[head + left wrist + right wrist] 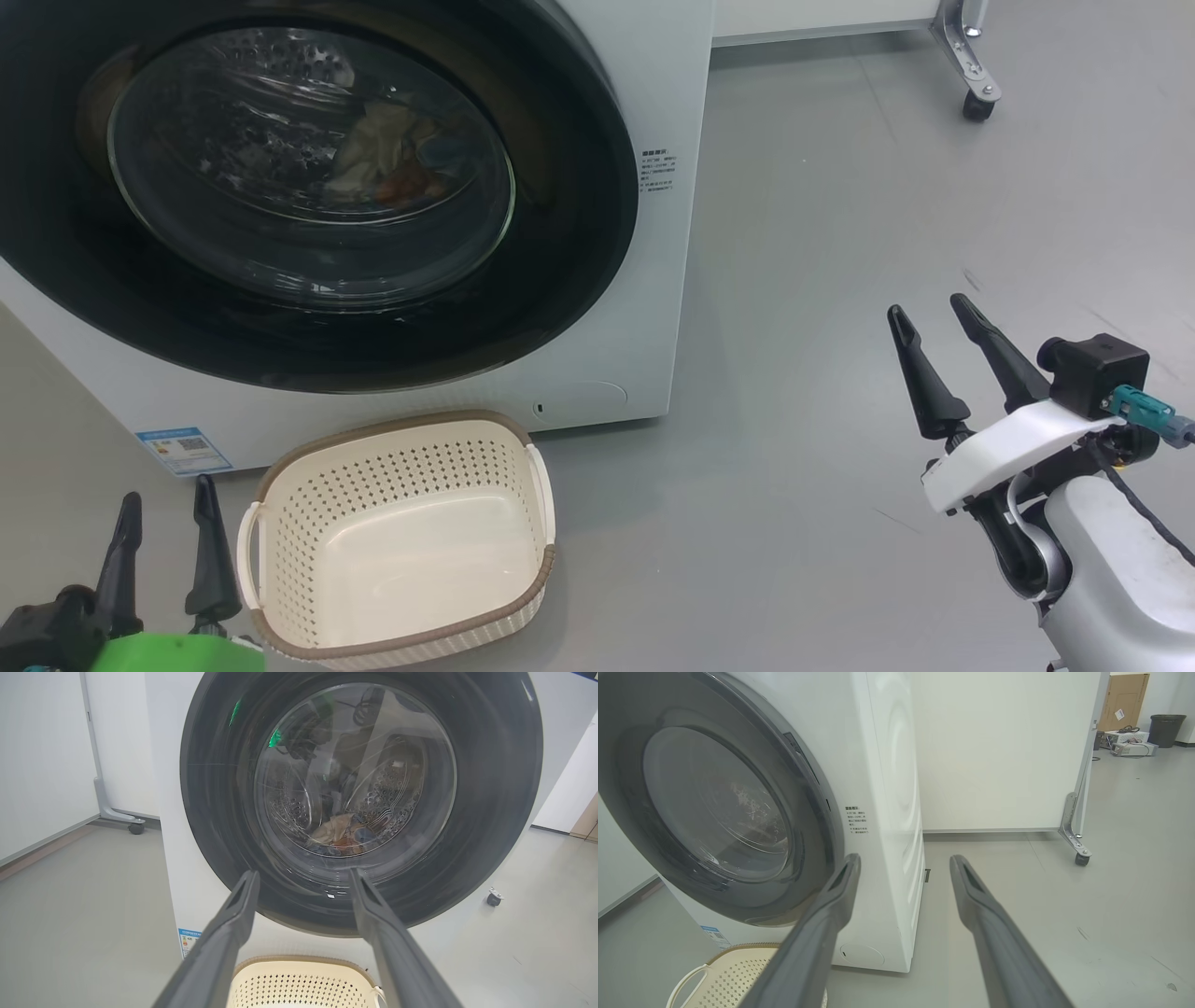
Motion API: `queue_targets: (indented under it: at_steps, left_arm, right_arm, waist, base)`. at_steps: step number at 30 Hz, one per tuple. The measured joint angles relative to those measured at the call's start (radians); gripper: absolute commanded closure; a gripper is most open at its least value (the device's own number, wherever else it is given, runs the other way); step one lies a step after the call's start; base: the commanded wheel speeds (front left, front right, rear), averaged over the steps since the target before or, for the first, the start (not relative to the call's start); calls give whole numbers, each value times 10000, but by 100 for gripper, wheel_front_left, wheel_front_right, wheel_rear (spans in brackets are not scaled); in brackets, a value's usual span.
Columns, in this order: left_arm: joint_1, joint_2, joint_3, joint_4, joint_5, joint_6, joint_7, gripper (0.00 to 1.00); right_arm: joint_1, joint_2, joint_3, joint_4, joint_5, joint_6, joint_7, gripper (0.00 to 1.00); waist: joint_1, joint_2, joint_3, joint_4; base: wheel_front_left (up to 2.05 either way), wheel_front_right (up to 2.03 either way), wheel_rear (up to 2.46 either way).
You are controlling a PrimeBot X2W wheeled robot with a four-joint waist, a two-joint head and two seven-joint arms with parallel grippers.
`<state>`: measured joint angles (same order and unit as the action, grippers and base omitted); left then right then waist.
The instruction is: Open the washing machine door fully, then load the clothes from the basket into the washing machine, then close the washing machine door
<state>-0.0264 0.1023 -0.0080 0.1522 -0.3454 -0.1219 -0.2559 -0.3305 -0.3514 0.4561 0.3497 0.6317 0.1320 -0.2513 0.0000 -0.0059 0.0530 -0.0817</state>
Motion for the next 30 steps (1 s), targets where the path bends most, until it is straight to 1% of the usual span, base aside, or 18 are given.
queue_targets:
  at_steps: [30]
  left_arm:
    - [-3, 38, 12, -44, -2, 0, 0, 0]
  right_arm:
    - [431, 364, -493, -190, -253, 0, 0, 0]
  waist:
    - [0, 0, 254, 188]
  base:
    - [0, 0, 0]
